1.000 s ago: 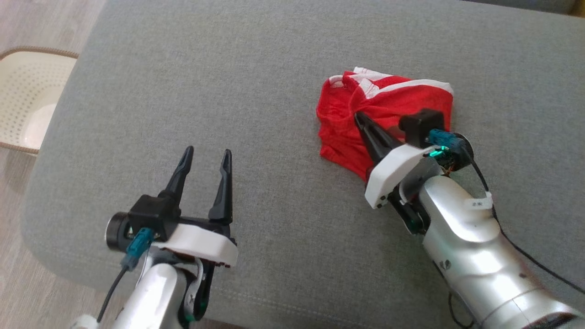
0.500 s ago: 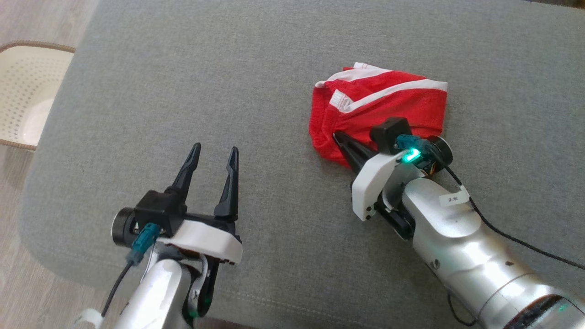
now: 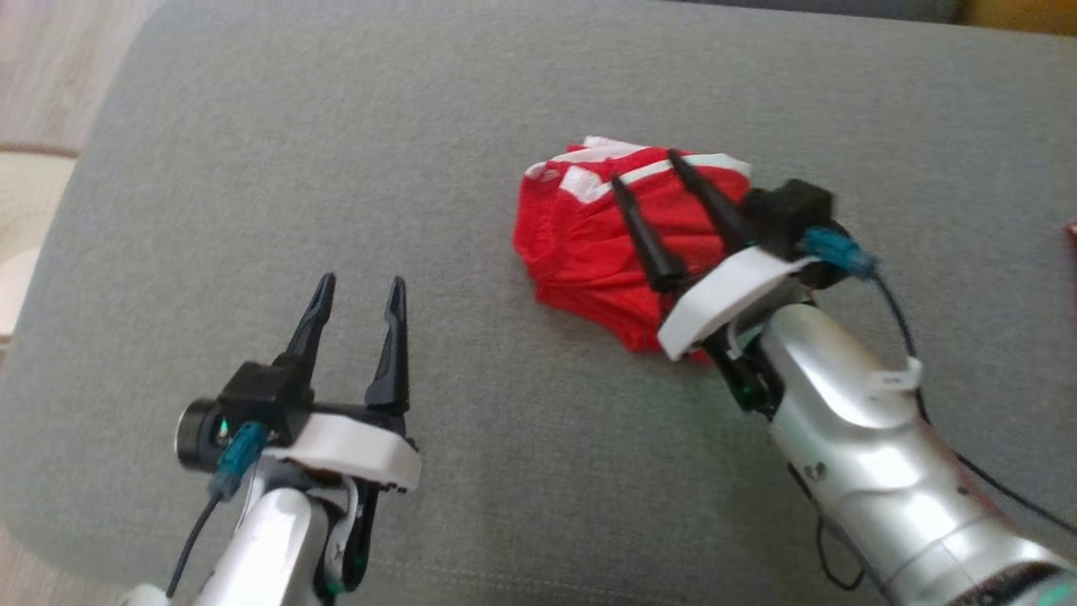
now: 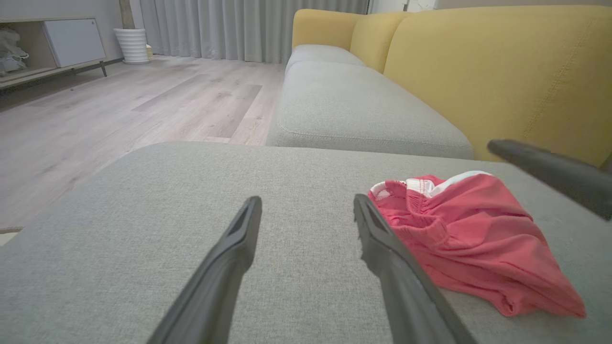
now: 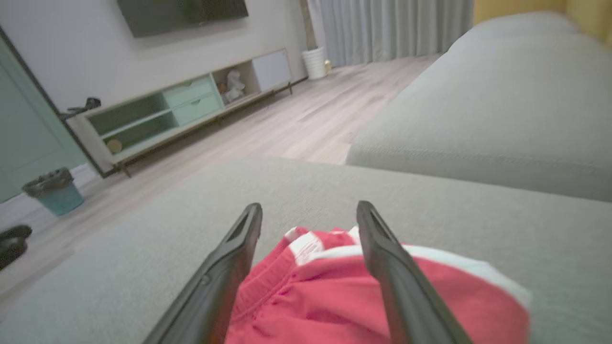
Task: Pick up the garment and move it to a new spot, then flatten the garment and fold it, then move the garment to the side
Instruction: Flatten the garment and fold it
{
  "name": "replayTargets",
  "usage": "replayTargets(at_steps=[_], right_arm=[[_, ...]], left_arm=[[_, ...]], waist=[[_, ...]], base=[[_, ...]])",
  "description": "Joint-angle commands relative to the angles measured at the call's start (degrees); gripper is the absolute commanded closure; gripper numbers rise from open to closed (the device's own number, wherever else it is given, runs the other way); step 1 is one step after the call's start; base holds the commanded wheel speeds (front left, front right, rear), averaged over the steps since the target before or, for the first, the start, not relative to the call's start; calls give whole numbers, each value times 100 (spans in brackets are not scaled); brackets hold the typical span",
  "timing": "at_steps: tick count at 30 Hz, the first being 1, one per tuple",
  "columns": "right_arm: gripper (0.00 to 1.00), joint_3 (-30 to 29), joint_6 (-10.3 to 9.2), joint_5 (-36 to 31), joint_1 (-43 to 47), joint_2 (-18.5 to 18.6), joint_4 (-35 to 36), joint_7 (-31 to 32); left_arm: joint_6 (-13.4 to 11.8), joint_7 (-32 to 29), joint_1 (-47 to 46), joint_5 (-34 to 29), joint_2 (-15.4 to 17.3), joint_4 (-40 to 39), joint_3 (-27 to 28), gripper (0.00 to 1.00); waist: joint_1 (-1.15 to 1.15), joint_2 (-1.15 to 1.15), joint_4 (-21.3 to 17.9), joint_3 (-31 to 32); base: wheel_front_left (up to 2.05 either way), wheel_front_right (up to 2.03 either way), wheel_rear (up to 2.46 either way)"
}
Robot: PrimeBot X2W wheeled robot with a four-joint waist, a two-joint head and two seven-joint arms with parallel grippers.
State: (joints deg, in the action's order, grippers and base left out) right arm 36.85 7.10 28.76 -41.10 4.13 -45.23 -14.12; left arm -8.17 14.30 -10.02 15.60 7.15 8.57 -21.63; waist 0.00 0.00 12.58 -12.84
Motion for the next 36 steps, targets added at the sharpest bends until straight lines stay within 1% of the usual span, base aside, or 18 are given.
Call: replayTargets(at_steps=[1,4,8,9,13,16,20,24,30,36], right_arm=[[0,-386,39,-208,275,-36,427,-76],[0,-1193,39,-591,725,133,1010,-84],[0,-2208,39,-1120,1530,226,1819,-36],[0,-2208,39,-1120,1530,226,1819,-36],[0,-3047,39,-1564,2356,173,2797,361],[0,-3453,39,-1816,2952,101,3543,744],[0,-3642,39,-1972,3536,4,4308,1170],[0,-3702,39,-2015,3969,-57,4787,1450],[0,-3768,39,-2028,4442,-101,5183,1735],[0,-3764,39,-2033,4708,-117,5356,1889]], left_arm=[[-56,69,-15,-43,157,-206,241,0],[-94,64,55,-17,233,-221,310,0],[-139,25,193,22,329,-270,375,0],[-139,25,193,22,329,-270,375,0],[-211,-44,384,52,425,-358,436,0],[-240,-94,507,68,496,-434,458,0],[-254,-162,618,85,592,-500,479,0],[-294,-253,783,94,659,-588,472,0],[-364,-371,1083,154,749,-740,500,0],[-471,-492,1337,155,832,-926,512,0]], waist=[[0,0,-203,167],[0,0,-357,301],[0,0,-558,498],[0,0,-558,498],[0,0,-741,653],[0,0,-835,751],[0,0,-929,886],[0,0,-995,1088],[0,0,-1038,1362],[0,0,-1046,1492]], base=[[0,0,0],[0,0,0],[0,0,0],[0,0,0],[0,0,0],[0,0,0],[0,0,0],[0,0,0],[0,0,0],[0,0,0]])
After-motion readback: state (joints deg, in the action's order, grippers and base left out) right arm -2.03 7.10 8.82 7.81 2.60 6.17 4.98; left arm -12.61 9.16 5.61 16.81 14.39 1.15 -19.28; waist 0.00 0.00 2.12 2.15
